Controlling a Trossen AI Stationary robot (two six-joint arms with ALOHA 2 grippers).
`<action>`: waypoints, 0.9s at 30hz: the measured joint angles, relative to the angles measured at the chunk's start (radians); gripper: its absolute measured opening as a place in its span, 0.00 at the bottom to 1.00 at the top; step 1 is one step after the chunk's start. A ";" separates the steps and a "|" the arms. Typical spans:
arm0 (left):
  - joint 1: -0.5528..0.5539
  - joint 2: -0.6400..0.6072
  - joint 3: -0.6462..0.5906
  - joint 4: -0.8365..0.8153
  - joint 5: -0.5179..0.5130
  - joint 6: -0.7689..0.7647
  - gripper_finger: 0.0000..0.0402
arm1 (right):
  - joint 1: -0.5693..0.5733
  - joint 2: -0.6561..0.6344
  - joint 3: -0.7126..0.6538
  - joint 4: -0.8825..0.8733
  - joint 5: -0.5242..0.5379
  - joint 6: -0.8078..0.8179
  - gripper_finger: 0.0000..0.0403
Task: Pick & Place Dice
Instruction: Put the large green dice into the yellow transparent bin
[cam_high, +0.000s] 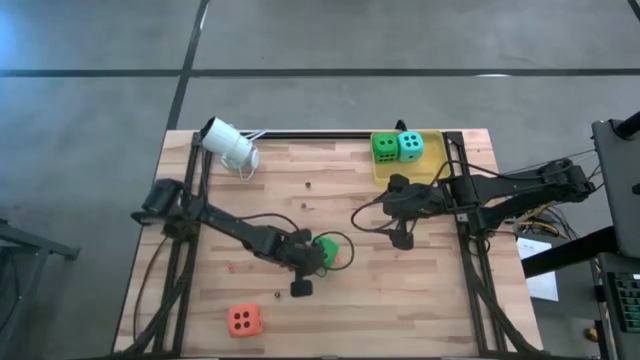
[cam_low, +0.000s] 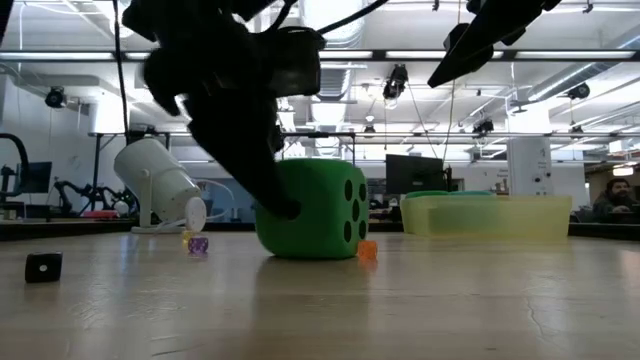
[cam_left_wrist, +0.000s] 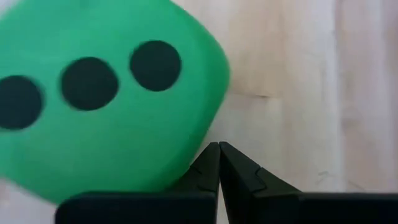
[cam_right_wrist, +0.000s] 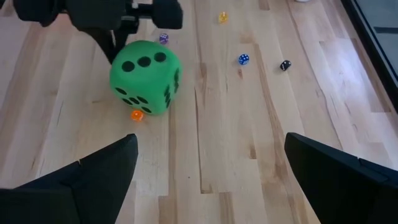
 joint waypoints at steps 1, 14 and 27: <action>0.008 0.000 0.002 0.008 -0.021 0.008 0.03 | 0.000 0.000 0.000 -0.001 0.000 0.000 0.99; 0.177 0.000 0.001 0.054 -0.218 0.131 0.03 | 0.000 0.000 0.000 -0.001 0.000 -0.003 0.99; 0.200 -0.101 0.013 -0.085 -0.258 0.173 0.03 | -0.001 0.000 0.000 -0.003 0.002 -0.006 0.99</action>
